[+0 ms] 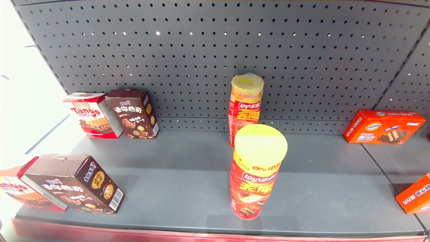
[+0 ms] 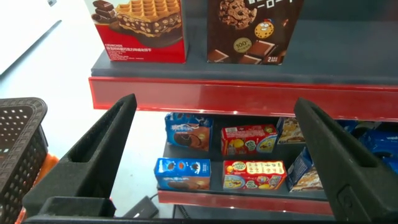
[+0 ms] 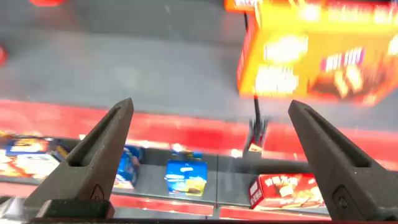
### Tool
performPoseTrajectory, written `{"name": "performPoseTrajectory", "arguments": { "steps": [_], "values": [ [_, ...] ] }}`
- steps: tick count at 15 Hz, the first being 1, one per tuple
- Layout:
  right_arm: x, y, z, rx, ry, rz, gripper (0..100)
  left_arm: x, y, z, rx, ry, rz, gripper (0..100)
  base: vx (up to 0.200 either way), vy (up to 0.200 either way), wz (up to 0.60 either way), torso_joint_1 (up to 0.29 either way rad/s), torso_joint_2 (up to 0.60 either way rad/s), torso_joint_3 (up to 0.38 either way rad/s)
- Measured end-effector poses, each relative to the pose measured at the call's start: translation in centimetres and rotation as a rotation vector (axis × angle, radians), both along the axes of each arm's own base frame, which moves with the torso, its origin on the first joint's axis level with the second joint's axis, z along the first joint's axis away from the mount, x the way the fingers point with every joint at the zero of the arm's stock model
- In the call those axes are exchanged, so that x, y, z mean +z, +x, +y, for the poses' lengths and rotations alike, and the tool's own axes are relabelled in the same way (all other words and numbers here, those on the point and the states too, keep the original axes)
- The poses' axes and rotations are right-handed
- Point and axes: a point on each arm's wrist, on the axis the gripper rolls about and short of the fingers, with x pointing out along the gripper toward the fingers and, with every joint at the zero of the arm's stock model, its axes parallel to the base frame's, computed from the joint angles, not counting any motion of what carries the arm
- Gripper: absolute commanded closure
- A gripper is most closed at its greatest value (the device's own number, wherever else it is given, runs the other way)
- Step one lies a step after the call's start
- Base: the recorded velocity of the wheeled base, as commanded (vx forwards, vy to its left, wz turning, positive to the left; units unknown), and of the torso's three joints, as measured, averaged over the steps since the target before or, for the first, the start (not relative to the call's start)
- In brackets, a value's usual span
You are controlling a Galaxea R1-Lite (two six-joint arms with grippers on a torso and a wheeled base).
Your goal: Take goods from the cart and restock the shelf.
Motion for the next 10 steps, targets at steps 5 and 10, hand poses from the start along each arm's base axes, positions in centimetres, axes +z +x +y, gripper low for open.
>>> {"name": "performPoseTrajectory", "arguments": {
  "steps": [5,10],
  "values": [
    [-3.3,-0.4,0.0,-0.034,0.055,-0.022,0,0.0,0.0,0.0,-0.001,0.002,0.0,0,0.0,0.0,0.0,0.0,0.0,0.0],
    [-3.5,-0.5,0.0,-0.033,0.055,-0.034,0,0.0,0.0,0.0,-0.01,0.01,0.0,0,0.0,0.0,0.0,0.0,0.0,0.0]
  ]
}}
